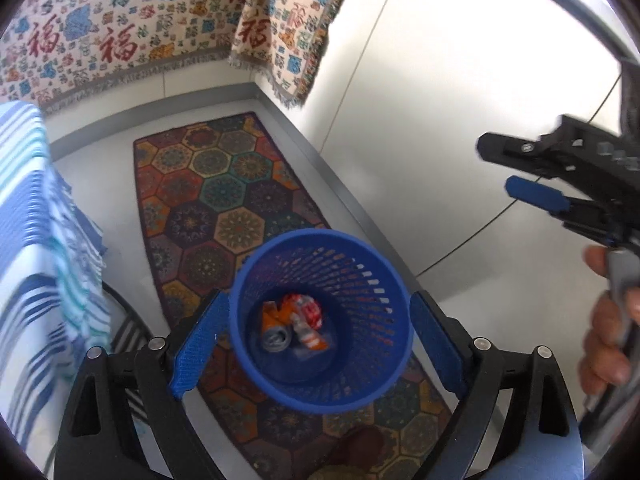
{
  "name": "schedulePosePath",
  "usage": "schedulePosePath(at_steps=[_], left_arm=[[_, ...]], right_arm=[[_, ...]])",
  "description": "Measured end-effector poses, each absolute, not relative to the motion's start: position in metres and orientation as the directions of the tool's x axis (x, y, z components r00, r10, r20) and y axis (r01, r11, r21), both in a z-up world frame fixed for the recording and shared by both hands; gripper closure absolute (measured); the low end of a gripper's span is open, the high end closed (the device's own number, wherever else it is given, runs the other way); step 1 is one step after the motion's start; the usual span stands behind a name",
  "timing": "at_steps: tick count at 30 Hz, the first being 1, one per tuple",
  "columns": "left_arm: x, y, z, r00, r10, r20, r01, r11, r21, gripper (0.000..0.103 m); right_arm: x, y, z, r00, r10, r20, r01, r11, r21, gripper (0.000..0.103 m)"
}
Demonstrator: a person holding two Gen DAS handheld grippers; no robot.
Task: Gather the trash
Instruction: 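Open both grippers to drop the can and wrapper into the wastebasket, then move both open grippers back over the table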
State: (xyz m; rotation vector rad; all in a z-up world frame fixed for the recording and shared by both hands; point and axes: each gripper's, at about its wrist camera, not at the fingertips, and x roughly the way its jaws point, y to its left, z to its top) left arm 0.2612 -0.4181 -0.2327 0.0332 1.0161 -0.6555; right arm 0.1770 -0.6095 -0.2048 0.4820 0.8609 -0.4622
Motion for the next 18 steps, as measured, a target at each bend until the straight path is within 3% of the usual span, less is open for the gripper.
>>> schedulePosePath(at_steps=[8, 18], left_arm=[[0.216, -0.327, -0.177, 0.461, -0.471, -0.753, 0.476, 0.847, -0.238, 0.005], [0.173, -0.168, -0.185, 0.589, -0.221, -0.778, 0.245, 0.966, -0.089, 0.005]], right_arm=[[0.192, -0.565, -0.183, 0.627, -0.188, -0.756, 0.464, 0.869, 0.17, 0.032], [0.217, -0.392, -0.169, 0.695, -0.018, -0.719, 0.108, 0.991, 0.079, 0.032]])
